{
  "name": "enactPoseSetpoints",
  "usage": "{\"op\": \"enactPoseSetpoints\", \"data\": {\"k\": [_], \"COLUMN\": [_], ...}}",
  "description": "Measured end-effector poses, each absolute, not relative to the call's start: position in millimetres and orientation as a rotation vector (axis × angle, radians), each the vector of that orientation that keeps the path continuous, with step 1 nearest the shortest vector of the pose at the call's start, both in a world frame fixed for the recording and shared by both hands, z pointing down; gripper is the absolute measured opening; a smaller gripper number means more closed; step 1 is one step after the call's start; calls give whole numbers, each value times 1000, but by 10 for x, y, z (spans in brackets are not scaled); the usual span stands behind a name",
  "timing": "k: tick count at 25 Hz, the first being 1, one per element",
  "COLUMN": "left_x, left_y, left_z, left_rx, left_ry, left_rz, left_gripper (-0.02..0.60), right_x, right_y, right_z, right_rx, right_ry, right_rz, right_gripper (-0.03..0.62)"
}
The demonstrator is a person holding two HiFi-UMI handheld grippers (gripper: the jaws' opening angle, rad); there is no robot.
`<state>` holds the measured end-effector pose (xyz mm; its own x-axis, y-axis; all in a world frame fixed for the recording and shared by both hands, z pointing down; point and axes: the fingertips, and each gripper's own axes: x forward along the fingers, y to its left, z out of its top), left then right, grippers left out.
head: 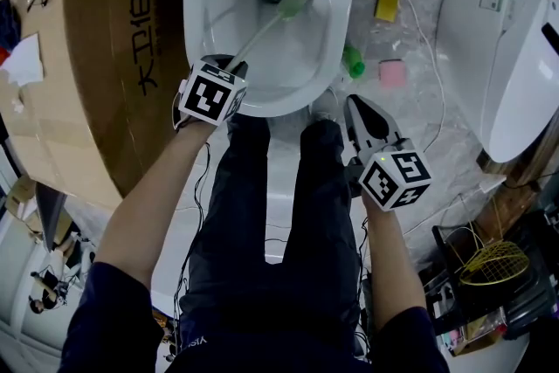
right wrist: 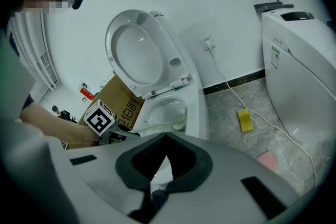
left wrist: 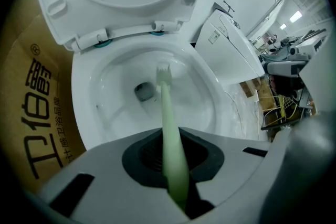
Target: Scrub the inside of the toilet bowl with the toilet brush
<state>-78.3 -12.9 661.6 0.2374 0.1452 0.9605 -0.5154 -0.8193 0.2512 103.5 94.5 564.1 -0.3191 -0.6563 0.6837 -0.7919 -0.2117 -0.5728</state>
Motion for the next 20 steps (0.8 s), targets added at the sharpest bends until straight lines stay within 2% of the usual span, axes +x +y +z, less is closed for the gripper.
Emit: {"op": "enactPoseSetpoints", "data": {"k": [20], "left_x": [-983], "left_y": [384], "left_z": [6587], "left_rx": [1965], "left_ry": [-244], "left_rz": [1600], "left_gripper": [57], "right_x": [711], "right_y": [1022], "right_z": [5666], "right_rx": [1669], "right_ry": [-1924], "right_rz": [1550], "right_gripper": [0]}}
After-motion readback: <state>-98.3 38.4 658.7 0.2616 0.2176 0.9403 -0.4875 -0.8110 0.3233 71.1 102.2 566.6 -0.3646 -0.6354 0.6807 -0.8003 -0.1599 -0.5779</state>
